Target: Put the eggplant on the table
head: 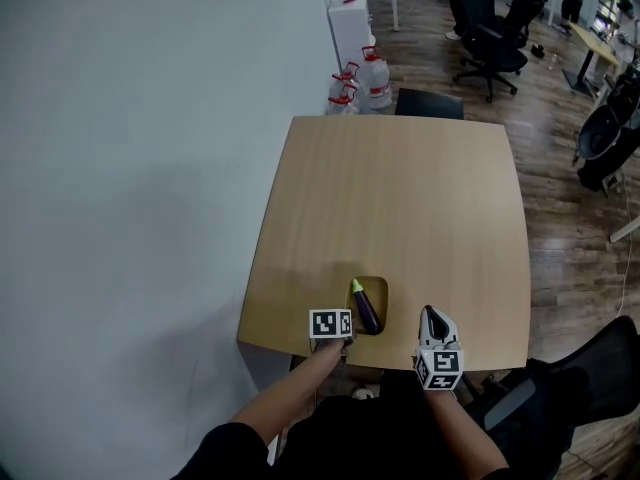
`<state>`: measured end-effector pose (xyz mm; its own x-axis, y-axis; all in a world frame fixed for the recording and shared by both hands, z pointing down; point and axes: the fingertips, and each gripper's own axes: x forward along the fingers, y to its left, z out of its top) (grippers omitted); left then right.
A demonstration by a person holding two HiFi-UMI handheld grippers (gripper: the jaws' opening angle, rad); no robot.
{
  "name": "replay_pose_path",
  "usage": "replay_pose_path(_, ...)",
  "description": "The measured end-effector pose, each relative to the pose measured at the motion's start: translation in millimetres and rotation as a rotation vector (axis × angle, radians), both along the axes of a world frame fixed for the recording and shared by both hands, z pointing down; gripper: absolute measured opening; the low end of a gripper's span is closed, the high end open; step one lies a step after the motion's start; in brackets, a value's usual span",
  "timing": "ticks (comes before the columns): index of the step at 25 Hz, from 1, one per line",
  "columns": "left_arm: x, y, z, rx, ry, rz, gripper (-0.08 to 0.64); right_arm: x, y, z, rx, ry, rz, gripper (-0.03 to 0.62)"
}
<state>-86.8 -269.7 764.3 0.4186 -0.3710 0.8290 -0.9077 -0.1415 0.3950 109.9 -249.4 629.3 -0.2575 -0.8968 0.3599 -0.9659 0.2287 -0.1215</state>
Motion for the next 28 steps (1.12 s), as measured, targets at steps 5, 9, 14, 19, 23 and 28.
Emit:
replay_pose_path(5,21,-35,11,-0.017,-0.013,0.000,0.026,19,-34,9,-0.028,-0.007,-0.002,0.060)
replay_pose_path(9,32,-54,27,-0.031,-0.036,-0.002,0.027,32,-54,21,-0.048,-0.010,-0.004,0.060)
replay_pose_path(14,43,-74,46,-0.053,-0.063,-0.011,0.028,45,-75,37,-0.085,-0.016,-0.010,0.060)
replay_pose_path(19,46,-83,63,-0.064,-0.098,-0.017,0.028,52,-84,51,-0.108,-0.015,-0.034,0.060)
replay_pose_path(23,50,-83,71,-0.077,-0.113,-0.019,0.028,61,-90,57,-0.116,-0.013,-0.048,0.060)
replay_pose_path(28,53,-87,78,-0.076,-0.137,-0.003,0.028,64,-95,60,-0.126,-0.014,-0.057,0.060)
